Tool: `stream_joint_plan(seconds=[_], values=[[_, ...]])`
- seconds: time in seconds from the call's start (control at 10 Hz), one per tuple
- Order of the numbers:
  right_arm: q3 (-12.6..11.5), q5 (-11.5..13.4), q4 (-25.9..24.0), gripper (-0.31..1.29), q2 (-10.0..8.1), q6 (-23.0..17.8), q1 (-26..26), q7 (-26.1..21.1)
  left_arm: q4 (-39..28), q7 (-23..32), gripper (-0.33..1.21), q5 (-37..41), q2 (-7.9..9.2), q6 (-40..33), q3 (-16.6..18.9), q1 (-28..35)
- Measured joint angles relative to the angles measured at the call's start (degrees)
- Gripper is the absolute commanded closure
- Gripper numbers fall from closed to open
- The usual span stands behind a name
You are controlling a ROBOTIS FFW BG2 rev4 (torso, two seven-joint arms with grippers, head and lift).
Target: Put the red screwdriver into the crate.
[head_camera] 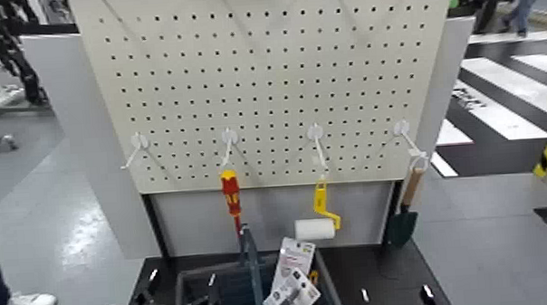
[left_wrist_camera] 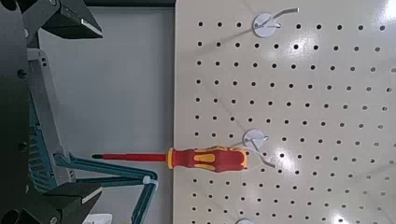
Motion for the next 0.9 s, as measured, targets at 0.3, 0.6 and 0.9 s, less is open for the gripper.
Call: stream_joint_plan(seconds=[0.3,0.6,0.9], values=[[0.12,-0.02,0.08,0.17,-0.14,0.19,-0.13,-0.22,0.28,-0.17,0.14,0.3,0.16,0.32,-0.17,-0.26],[0.17,-0.12,0.12,0.17,-0.16,0.28,-0.14,-0.23,0.41,-2.46,0.14,1.08,0.11,1.46,0.12,-0.84],[0.17,-0.26,0.12,0.17,-0.16,0.45,-0.14,-0.23,-0.69,-10.8,0.14,1.91,-0.86,5.66,3.86,-3.53]])
